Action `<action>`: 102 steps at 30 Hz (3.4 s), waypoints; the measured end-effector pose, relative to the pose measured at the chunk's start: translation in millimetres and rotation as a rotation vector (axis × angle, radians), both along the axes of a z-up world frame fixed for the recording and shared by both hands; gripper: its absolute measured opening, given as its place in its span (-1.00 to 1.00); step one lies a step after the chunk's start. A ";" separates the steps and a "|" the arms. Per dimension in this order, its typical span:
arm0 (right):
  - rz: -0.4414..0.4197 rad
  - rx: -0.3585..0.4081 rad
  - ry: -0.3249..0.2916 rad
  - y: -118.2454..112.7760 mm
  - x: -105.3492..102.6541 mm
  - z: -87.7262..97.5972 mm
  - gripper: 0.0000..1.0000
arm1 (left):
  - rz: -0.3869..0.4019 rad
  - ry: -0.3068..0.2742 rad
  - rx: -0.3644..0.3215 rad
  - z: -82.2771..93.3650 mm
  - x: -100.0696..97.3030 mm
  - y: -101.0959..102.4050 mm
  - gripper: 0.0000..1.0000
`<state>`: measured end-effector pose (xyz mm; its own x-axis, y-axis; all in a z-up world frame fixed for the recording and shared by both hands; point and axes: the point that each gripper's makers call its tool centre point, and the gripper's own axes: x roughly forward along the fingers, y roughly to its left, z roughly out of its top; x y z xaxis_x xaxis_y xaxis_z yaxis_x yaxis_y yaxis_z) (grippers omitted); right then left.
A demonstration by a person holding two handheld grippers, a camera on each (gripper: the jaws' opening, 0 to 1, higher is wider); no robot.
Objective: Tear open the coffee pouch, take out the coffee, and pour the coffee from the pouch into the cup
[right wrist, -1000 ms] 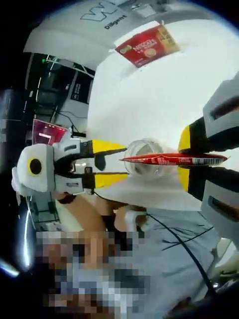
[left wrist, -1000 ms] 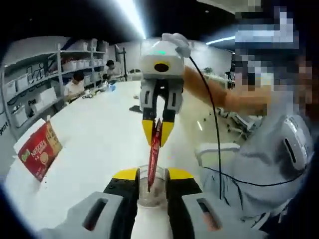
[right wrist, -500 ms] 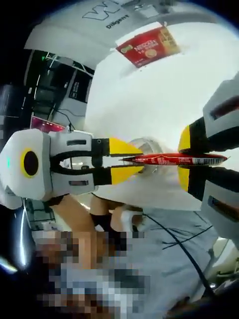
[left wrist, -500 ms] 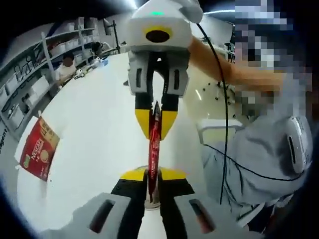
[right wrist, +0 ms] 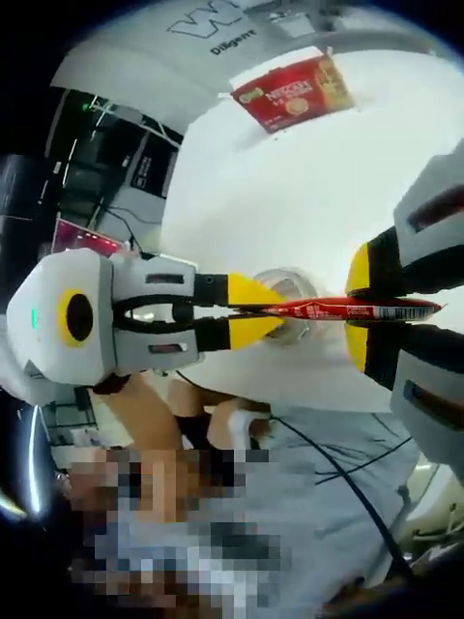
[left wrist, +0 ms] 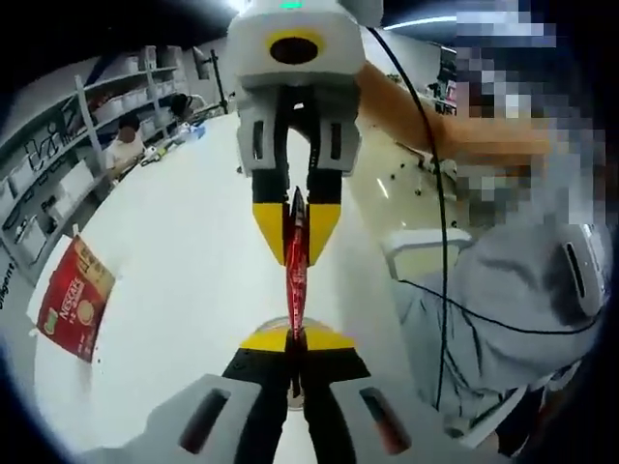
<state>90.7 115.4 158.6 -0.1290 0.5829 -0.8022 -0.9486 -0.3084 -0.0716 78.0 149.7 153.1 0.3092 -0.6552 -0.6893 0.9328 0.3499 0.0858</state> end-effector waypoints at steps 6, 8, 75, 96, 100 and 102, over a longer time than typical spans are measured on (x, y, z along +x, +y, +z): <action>0.044 0.160 0.010 7.2 -2.7 12.2 -0.53 | 0.005 -0.009 -0.112 2.5 -0.9 2.6 -0.91; 0.040 0.244 0.017 6.1 -0.9 21.2 -0.43 | 0.009 -0.014 -0.146 2.8 -0.9 2.8 -0.91; -0.151 1.259 0.505 57.7 -39.3 40.7 -0.89 | 0.019 0.004 -0.450 17.3 -2.3 -3.0 -0.87; -0.175 1.335 0.509 39.4 -3.4 43.4 -0.77 | 0.010 -0.003 -0.525 19.5 1.5 -7.4 -0.92; -0.162 1.343 0.536 37.2 -4.6 44.2 -0.81 | 0.010 0.009 -0.523 17.8 1.3 -9.5 -0.92; -0.159 1.352 0.543 36.5 -4.9 46.3 -0.80 | 0.011 0.009 -0.523 17.8 0.5 -9.3 -0.92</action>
<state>85.8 152.0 204.9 -0.0943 0.8721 0.4801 -0.9696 -0.1898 0.1544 78.5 140.4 170.9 0.3132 -0.9094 -0.2736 0.9289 0.3533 -0.1108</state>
